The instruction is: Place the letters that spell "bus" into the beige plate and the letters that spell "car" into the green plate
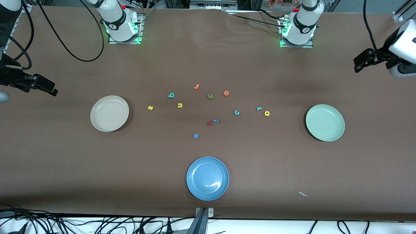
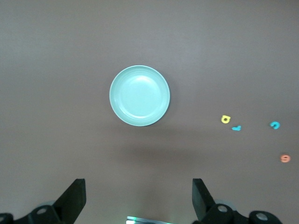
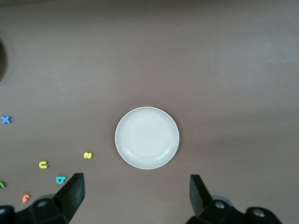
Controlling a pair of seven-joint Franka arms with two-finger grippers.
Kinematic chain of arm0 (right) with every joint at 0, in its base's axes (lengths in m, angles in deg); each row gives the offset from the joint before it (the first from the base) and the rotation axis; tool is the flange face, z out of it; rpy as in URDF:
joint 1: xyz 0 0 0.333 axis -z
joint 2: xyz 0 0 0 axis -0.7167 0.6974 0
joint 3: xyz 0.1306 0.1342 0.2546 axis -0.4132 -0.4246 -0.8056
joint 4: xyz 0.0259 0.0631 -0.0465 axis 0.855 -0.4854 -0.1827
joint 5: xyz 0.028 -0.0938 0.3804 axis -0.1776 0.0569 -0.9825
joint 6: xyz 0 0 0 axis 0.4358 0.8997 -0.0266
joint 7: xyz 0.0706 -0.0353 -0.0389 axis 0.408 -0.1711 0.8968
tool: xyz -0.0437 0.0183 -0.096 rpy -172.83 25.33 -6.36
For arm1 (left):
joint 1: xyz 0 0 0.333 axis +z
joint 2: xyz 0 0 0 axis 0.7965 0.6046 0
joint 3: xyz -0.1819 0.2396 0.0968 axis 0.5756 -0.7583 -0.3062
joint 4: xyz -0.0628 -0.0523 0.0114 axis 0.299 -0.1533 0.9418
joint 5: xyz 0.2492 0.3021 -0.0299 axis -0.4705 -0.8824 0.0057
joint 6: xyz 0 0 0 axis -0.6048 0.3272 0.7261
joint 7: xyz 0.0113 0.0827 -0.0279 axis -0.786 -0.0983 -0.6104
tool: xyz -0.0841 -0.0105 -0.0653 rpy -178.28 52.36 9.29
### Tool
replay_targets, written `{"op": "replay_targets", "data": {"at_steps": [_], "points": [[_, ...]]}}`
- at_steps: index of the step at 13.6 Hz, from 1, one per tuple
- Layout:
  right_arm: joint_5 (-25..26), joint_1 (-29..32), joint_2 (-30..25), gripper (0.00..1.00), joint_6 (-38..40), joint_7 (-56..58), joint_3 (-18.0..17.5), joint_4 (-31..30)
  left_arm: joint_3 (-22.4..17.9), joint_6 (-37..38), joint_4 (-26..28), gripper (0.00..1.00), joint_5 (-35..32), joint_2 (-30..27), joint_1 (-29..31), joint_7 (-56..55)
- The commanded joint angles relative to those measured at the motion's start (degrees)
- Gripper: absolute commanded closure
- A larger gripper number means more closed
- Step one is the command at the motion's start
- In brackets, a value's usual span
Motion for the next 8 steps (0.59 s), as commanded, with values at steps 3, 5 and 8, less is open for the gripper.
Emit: {"op": "replay_targets", "data": {"at_steps": [3, 5, 8], "points": [[-0.43, 0.02, -1.0, 0.01, -0.46, 0.24, -0.23, -1.04, -2.45, 1.59, -2.83, 0.0, 8.17, 1.44, 2.42, 1.57], [-0.61, 0.02, -1.0, 0.01, -0.46, 0.24, -0.23, -0.95, -2.45, 1.59, -2.83, 0.0, 8.18, 1.52, 2.42, 1.48], [-0.78, 0.02, -1.09, 0.01, -0.03, 0.24, -0.23, -1.04, -2.36, 1.68, -2.74, 0.0, 8.27, 1.61, 2.24, 1.31]]}}
